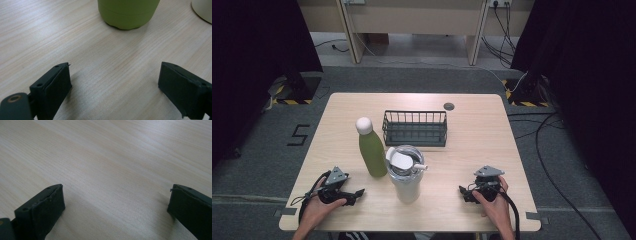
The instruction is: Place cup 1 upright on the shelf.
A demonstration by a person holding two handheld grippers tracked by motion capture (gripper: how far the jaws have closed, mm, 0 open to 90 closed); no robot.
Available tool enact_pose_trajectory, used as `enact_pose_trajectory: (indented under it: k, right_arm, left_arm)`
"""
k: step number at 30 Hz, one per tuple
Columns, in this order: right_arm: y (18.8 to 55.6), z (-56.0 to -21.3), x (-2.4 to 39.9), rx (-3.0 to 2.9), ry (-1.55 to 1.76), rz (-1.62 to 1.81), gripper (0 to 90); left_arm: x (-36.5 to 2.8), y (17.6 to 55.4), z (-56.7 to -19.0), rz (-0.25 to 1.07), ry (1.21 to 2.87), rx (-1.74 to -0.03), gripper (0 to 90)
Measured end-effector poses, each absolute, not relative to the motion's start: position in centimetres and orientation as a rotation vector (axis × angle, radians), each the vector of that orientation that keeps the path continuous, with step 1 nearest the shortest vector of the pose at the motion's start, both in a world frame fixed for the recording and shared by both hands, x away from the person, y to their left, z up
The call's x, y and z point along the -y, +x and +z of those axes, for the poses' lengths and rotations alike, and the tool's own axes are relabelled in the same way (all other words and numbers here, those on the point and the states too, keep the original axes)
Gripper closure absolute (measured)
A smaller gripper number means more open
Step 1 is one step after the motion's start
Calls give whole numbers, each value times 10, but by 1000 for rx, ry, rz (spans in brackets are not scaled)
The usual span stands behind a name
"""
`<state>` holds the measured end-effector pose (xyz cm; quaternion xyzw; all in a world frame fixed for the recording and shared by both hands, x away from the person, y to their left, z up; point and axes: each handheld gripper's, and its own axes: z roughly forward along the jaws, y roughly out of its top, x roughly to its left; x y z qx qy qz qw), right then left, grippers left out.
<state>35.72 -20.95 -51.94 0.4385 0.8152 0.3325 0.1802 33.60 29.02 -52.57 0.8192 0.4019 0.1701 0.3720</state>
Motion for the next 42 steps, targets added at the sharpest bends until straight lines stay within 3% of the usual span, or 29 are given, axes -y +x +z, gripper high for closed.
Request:
enact_pose_trajectory:
  k: [4,7,10,11,13,15,17,42]
  right_arm:
    - [355,-519,211,-2287,1241,950,56]
    - [352,-518,211,-2263,1228,981,215]
    - [347,-514,208,-2265,1182,1030,138]
    - [346,-513,208,-2263,1171,1044,185]
    - [343,-510,206,-2258,1143,1085,140]
    - [340,-508,205,-2245,1119,1134,171]
    - [339,-505,204,-2232,1110,1177,140]
    - [320,-486,151,-2263,843,1446,151]
  left_arm:
    - [-290,336,-526,436,2100,-1030,101]
    - [-290,336,-526,436,2101,-1030,101]
    - [-290,336,-526,436,2101,-1030,101]
    - [-290,336,-526,436,2101,-1030,101]
    - [-290,336,-526,436,2100,-1030,101]
    - [-290,336,-526,436,2100,-1030,101]
    - [-290,336,-526,436,2100,-1030,101]
    - [-290,336,-526,436,2100,-1031,100]
